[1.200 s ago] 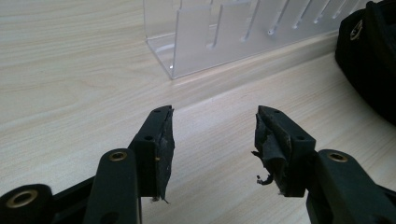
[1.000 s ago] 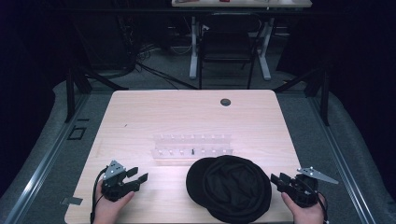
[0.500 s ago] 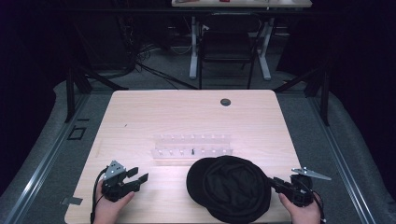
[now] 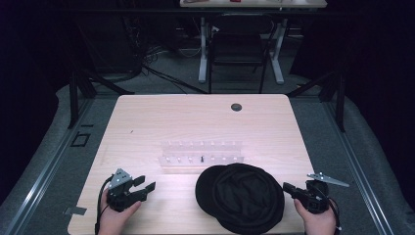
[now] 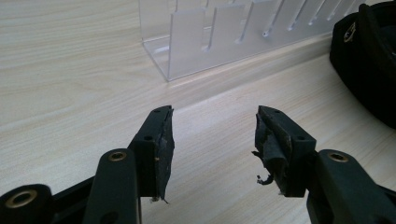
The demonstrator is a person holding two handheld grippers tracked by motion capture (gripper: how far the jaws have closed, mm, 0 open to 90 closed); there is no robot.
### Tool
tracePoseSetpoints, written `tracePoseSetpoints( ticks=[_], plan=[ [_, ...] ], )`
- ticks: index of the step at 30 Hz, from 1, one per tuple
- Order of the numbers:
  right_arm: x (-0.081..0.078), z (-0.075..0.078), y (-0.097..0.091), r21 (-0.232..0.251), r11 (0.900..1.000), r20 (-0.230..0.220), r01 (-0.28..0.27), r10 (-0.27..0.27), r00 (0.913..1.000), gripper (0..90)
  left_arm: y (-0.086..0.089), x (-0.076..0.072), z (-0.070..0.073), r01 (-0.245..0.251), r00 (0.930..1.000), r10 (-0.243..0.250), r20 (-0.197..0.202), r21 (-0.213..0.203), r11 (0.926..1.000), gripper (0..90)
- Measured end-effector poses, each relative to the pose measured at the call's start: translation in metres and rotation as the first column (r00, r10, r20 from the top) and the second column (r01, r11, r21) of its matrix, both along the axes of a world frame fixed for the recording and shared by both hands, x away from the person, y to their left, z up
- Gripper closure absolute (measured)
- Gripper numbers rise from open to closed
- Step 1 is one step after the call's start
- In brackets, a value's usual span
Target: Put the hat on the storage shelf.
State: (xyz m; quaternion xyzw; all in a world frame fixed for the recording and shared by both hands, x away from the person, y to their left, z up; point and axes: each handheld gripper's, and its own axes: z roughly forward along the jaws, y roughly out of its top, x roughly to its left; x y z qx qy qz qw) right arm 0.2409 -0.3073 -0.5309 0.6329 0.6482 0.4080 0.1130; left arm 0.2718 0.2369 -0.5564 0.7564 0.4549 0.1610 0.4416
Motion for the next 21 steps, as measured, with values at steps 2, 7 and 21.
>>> tracePoseSetpoints(
  ticks=[2, 7, 21],
  plan=[
    [-0.002, 0.0, 0.001, 0.023, 0.9996, -0.001, -0.016, 0.016, 0.9999, 77.8, 0.0, 0.0, 0.0, 0.002, 1.0, -0.002, -0.001, 0.0, 1.0, 47.3],
    [-0.005, 0.0, 0.004, -0.041, 0.999, -0.016, -0.018, 0.017, 0.9997, 71.8, 0.002, 0.0, 0.0, -0.003, 1.0, 0.003, -0.005, 0.001, 1.0, 47.2],
    [0.009, -0.006, 0.009, -0.043, 0.9982, -0.053, -0.042, 0.039, 0.9978, 85.4, 0.001, 0.0, 0.0, -0.001, 1.0, 0.001, -0.002, 0.002, 1.0, 47.3]
  ],
)
